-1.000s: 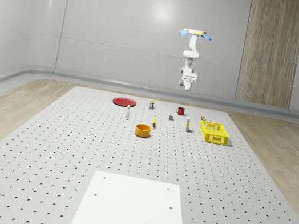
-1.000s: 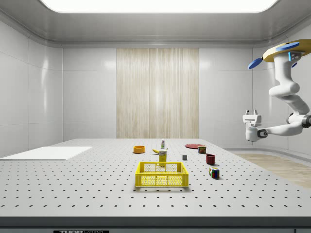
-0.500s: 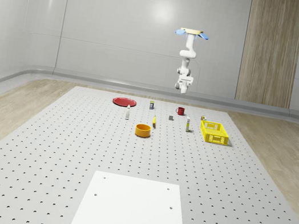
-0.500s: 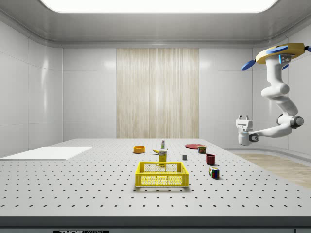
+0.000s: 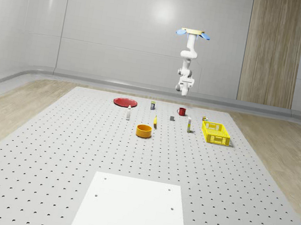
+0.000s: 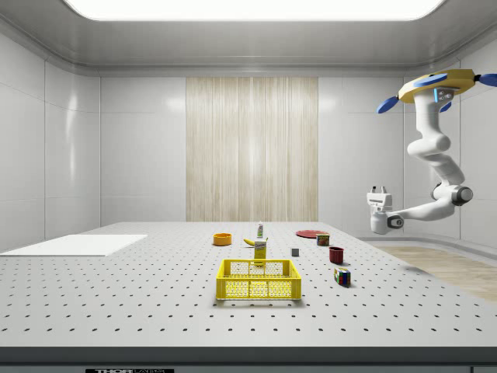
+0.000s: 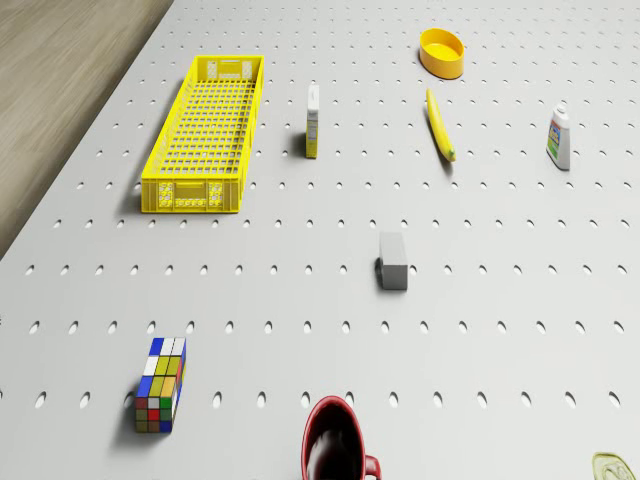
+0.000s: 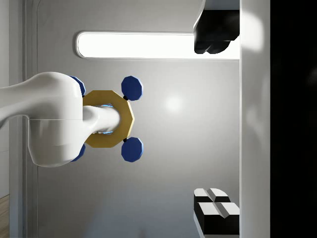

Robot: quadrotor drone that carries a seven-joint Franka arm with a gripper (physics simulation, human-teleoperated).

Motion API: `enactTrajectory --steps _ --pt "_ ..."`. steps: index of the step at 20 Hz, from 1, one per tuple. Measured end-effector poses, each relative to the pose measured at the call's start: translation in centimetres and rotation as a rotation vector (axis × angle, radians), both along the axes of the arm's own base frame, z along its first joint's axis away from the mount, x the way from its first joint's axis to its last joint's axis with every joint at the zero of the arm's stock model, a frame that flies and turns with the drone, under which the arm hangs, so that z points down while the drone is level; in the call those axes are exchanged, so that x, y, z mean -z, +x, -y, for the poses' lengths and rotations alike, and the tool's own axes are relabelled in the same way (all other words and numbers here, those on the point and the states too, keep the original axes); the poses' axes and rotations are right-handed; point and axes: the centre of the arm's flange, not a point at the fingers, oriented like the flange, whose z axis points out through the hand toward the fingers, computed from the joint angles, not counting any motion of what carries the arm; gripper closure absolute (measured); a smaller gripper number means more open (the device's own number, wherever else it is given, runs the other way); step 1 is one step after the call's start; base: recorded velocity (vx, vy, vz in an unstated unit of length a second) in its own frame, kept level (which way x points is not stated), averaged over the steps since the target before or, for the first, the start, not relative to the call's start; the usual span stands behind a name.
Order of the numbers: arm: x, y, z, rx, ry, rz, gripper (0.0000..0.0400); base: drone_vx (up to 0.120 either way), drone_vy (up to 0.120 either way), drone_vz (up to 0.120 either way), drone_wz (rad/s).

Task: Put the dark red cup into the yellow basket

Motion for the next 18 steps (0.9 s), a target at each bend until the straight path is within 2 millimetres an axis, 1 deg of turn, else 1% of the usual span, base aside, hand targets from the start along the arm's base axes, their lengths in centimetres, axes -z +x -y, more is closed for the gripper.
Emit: enactTrajectory --steps 15,16,18 --pt "-0.07 -0.11 -0.03 0.0 -0.003 0.011 0.0 0.12 0.0 0.0 0.0" --pt "-0.07 -0.11 -0.04 0.0 -0.004 0.012 0.0 0.08 0.0 0.0 0.0" --pt "-0.07 -0.13 -0.06 0.0 -0.006 0.014 0.0 0.0 0.0 0.0 0.0"
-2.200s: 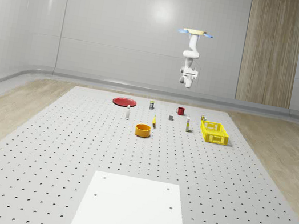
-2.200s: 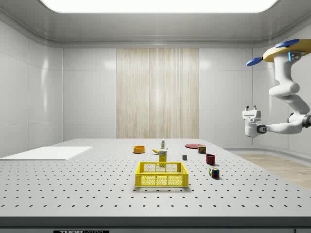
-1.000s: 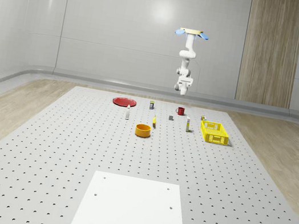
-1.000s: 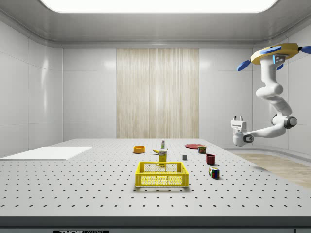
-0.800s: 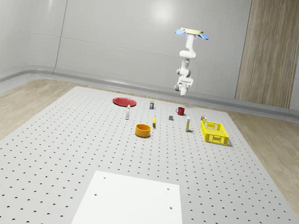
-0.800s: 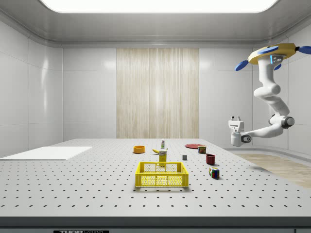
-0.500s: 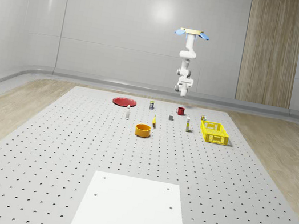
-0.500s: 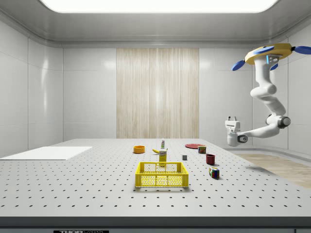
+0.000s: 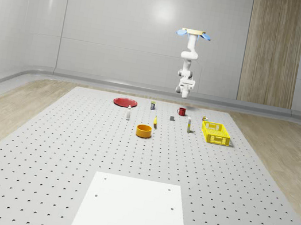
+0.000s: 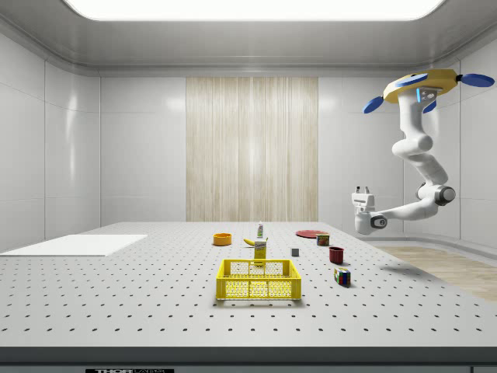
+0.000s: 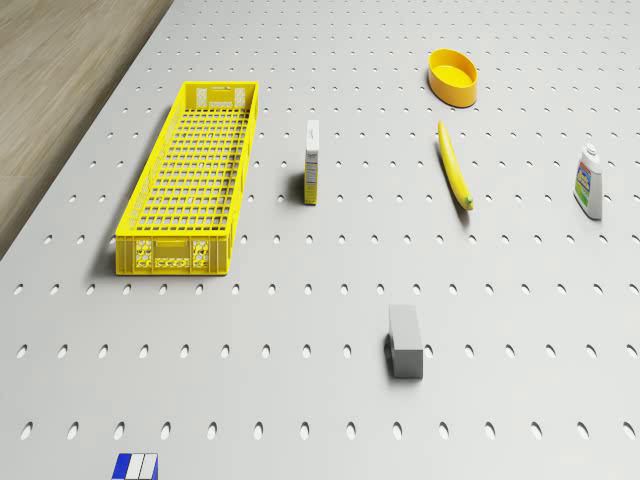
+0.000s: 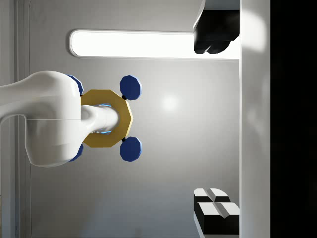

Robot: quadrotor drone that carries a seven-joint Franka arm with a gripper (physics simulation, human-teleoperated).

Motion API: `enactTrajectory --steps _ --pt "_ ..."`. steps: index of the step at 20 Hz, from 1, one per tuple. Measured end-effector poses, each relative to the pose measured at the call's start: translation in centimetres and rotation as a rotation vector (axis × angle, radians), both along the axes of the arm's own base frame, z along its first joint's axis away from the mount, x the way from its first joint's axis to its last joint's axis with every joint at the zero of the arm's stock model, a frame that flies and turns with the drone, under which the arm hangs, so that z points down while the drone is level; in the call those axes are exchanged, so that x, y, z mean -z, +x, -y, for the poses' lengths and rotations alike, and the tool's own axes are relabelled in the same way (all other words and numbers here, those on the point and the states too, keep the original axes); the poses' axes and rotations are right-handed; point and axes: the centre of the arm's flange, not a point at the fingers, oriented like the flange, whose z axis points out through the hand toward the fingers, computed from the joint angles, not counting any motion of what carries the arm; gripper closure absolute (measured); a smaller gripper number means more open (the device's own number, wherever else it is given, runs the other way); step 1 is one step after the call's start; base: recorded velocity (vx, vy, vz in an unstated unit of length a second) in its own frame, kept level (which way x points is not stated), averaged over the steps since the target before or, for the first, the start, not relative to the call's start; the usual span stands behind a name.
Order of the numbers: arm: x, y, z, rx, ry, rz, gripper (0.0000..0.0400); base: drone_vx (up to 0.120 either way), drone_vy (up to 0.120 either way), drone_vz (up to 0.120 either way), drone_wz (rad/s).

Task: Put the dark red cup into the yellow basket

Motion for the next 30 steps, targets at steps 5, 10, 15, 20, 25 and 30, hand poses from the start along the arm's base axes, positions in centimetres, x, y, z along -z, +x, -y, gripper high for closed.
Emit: enactTrajectory --steps 5,10,15,20,25,30 --pt "0.0 0.0 -0.1 0.0 -0.008 0.004 0.0 0.032 0.0 0.0 0.0" --pt "0.0 -0.1 -0.3 0.001 -0.027 0.008 0.0 0.056 0.0 0.0 0.0" --pt "0.0 -0.1 -0.7 0.002 -0.072 0.011 0.0 0.0 0.0 0.0 0.0" --pt "0.2 -0.1 -1.7 0.004 -0.176 0.015 0.0 0.0 0.0 -0.04 0.0" --pt "0.9 -0.2 -4.0 0.01 -0.414 0.018 0.0 0.0 0.0 -0.12 0.0" --pt "4.0 -0.1 -7.9 0.021 -0.919 0.019 0.0 0.032 0.0 -0.12 0.0"
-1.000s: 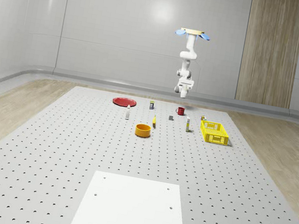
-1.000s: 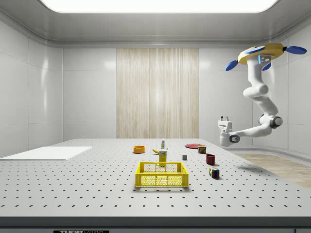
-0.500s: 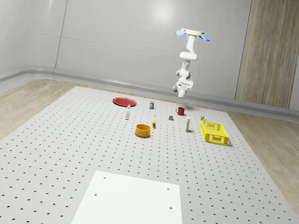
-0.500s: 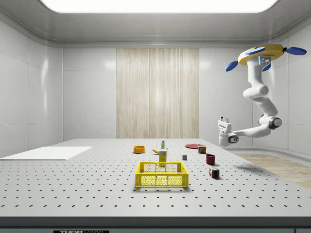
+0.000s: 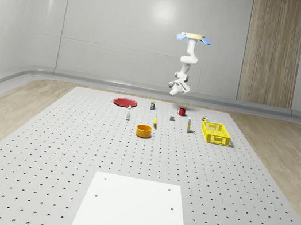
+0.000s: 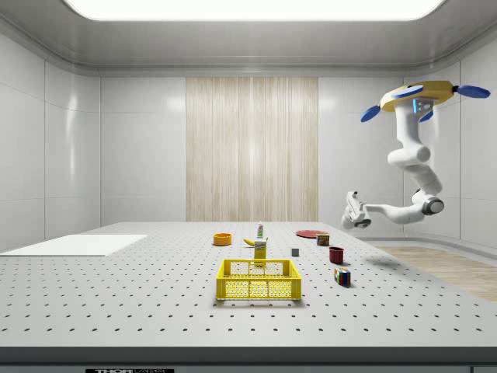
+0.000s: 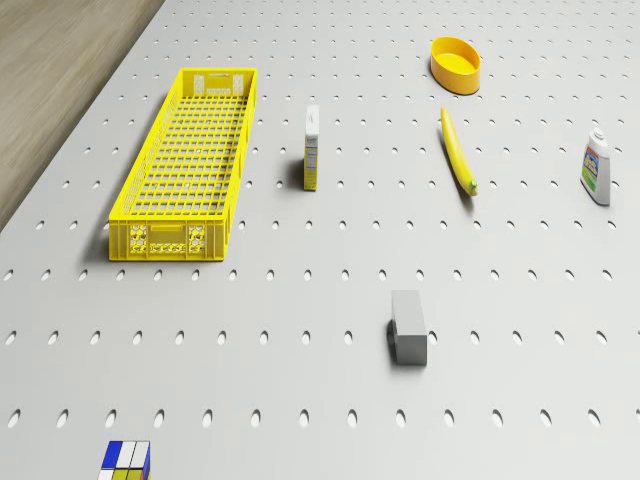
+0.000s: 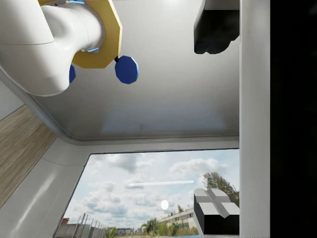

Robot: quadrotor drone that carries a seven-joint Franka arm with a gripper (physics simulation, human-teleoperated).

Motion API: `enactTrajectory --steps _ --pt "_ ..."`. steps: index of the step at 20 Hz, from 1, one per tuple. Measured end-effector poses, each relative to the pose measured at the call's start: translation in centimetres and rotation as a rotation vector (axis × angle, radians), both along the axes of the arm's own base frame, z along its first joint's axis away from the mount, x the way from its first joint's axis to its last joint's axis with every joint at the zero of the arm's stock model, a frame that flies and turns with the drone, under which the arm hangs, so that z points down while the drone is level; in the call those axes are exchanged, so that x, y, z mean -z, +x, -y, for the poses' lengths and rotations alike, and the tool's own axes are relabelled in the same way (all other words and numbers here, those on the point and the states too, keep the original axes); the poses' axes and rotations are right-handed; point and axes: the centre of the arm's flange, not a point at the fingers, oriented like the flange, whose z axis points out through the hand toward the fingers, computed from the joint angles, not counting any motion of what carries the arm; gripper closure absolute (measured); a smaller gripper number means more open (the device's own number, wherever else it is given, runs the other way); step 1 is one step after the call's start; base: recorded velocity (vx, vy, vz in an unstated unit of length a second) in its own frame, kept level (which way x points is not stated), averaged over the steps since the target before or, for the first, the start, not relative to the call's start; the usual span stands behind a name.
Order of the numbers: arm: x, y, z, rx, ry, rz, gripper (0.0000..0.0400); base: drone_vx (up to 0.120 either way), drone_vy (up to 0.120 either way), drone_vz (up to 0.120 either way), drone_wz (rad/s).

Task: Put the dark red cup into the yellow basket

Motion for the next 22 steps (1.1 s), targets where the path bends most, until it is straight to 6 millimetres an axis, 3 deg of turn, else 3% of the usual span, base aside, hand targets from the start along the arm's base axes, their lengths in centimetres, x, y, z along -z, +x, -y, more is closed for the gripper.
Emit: enactTrajectory --steps 3,5,8,11,16,22 --pt "4.2 0.1 -1.8 0.016 -0.467 0.0 0.0 0.12 0.0 -0.12 0.0" --pt "7.7 0.2 -1.8 0.029 -0.813 0.0 0.0 0.12 0.0 -0.12 0.0" --pt "12.0 0.4 0.1 0.047 -1.294 0.0 0.0 0.12 0.0 -0.12 0.0" --pt "14.4 0.5 2.7 0.059 -1.651 -0.001 0.0 0.12 0.0 -0.12 0.0" --pt "15.7 0.5 5.7 0.066 -1.981 -0.003 0.0 0.104 0.0 -0.032 0.0" --pt "16.0 0.5 7.2 0.066 -2.135 -0.005 0.0 0.0 0.0 -0.12 0.0"
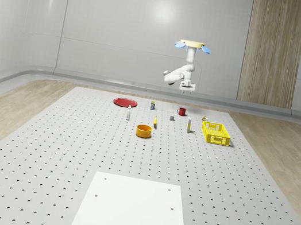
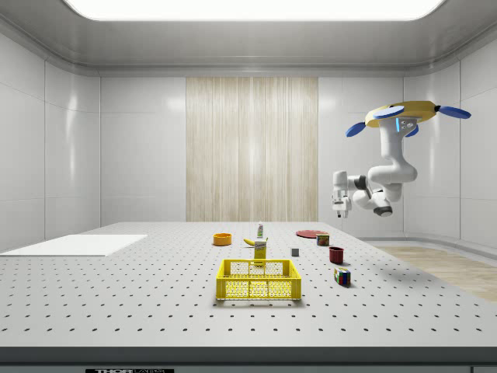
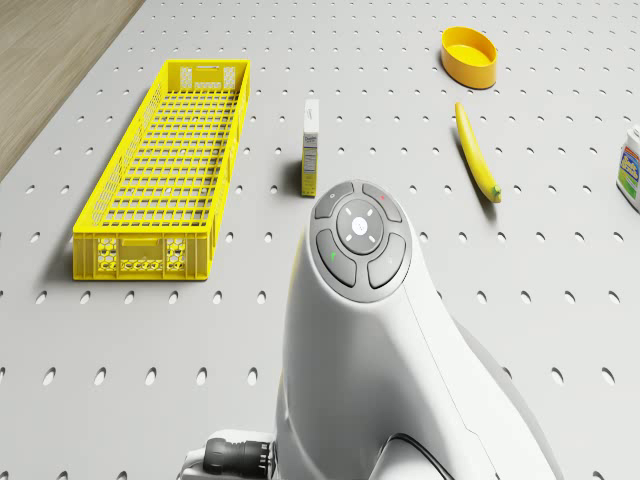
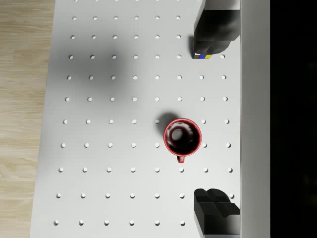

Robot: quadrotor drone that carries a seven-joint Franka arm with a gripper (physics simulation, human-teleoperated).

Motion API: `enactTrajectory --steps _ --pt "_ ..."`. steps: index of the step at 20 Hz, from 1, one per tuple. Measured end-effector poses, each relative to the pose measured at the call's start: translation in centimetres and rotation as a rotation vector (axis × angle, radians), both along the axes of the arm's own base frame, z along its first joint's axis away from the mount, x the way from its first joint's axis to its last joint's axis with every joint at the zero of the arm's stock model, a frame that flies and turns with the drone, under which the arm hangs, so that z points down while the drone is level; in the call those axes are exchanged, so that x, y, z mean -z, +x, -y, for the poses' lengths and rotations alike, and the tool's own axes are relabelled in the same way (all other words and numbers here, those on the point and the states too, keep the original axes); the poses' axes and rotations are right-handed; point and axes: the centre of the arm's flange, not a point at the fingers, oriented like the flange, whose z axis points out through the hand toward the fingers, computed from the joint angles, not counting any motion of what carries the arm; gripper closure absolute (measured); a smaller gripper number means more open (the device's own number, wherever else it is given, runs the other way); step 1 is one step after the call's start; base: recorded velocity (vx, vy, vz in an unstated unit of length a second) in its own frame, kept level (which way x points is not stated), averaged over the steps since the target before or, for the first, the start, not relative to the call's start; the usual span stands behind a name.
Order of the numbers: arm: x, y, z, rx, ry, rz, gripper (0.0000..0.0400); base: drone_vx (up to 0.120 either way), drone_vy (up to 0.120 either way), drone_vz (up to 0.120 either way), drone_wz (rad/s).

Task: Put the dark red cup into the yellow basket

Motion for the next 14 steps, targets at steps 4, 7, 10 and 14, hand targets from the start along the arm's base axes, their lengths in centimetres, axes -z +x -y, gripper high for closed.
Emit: enactTrajectory --steps 4,7,10,14 --pt "0.04 0.0 0.4 0.001 -0.041 -0.001 0.0 0.0 0.02 -0.12 0.0" --pt "0.05 0.0 0.56 0.001 -0.057 -0.002 0.0 0.0 0.12 -0.12 0.0" --pt "0.06 -0.01 0.65 0.001 -0.066 -0.002 0.0 0.027 0.053 -0.107 0.0" --pt "0.06 -0.01 0.72 0.002 -0.073 -0.003 0.0 0.12 0.0 -0.02 0.0"
